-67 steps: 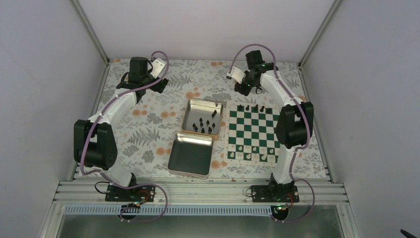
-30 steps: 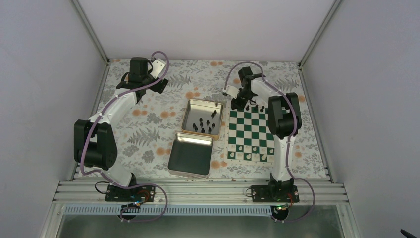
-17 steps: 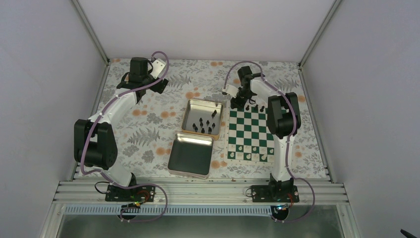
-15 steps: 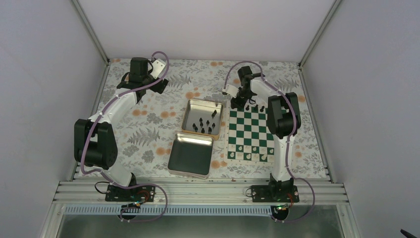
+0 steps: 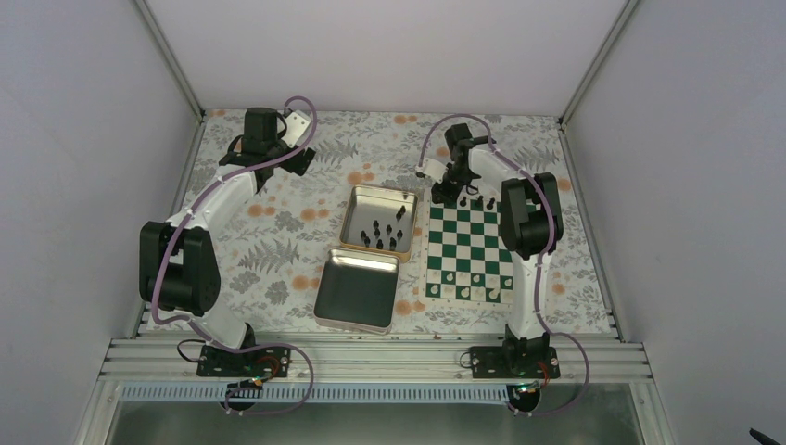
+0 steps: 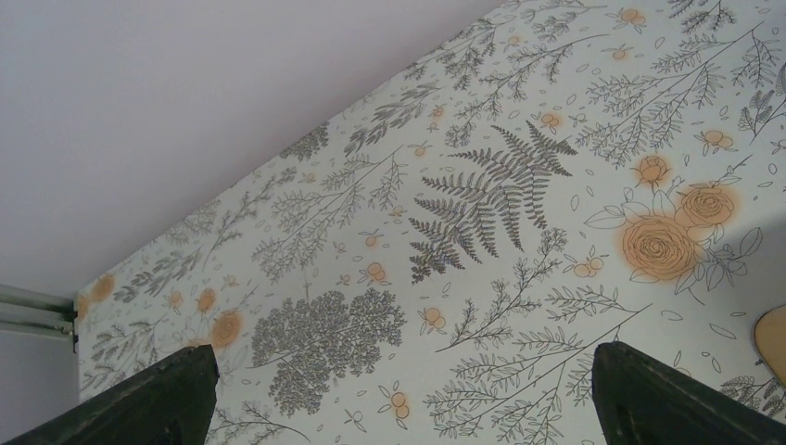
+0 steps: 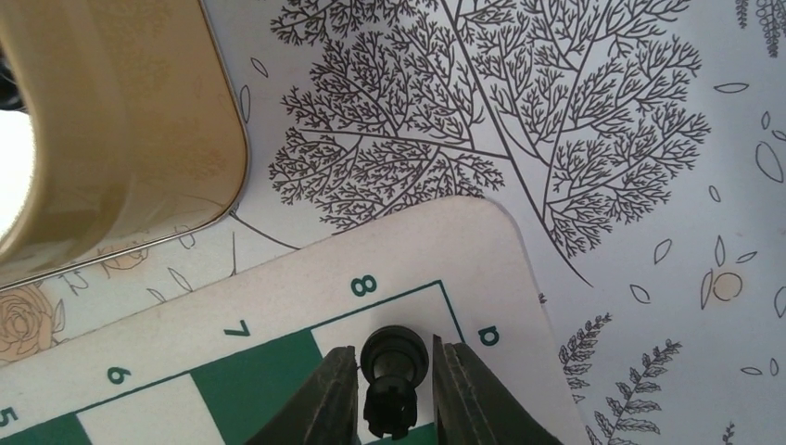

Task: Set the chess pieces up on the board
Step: Place the chess piece on the chessboard, then pick up the chess piece from the storage box, then place the chess piece on the chessboard, then pick up the chess piece from the storage box.

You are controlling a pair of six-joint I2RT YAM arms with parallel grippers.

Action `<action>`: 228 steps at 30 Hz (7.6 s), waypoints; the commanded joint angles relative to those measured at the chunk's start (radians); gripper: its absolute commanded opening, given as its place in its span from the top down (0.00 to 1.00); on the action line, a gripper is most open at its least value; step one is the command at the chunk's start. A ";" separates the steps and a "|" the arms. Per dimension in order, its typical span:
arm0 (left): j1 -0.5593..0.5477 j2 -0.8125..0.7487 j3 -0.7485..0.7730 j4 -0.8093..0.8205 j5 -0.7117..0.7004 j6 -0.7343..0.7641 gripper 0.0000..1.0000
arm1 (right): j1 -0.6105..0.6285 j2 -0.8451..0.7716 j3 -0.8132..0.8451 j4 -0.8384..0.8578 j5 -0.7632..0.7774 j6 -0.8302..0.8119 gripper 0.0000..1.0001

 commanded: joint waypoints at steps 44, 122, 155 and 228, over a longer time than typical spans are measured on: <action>0.002 -0.003 0.007 0.003 0.018 0.013 0.00 | 0.415 -0.207 -0.129 -0.125 0.038 0.106 0.72; 0.003 0.010 0.005 0.009 0.035 0.020 0.00 | -0.180 -0.397 -0.072 -0.167 0.084 0.050 0.94; 0.003 0.022 0.007 0.009 0.030 0.017 0.00 | -0.538 -0.185 -0.211 0.029 -0.028 0.003 0.92; 0.006 0.163 0.035 0.016 -0.038 0.004 0.00 | 0.391 -0.107 0.033 -0.254 -0.100 0.009 0.63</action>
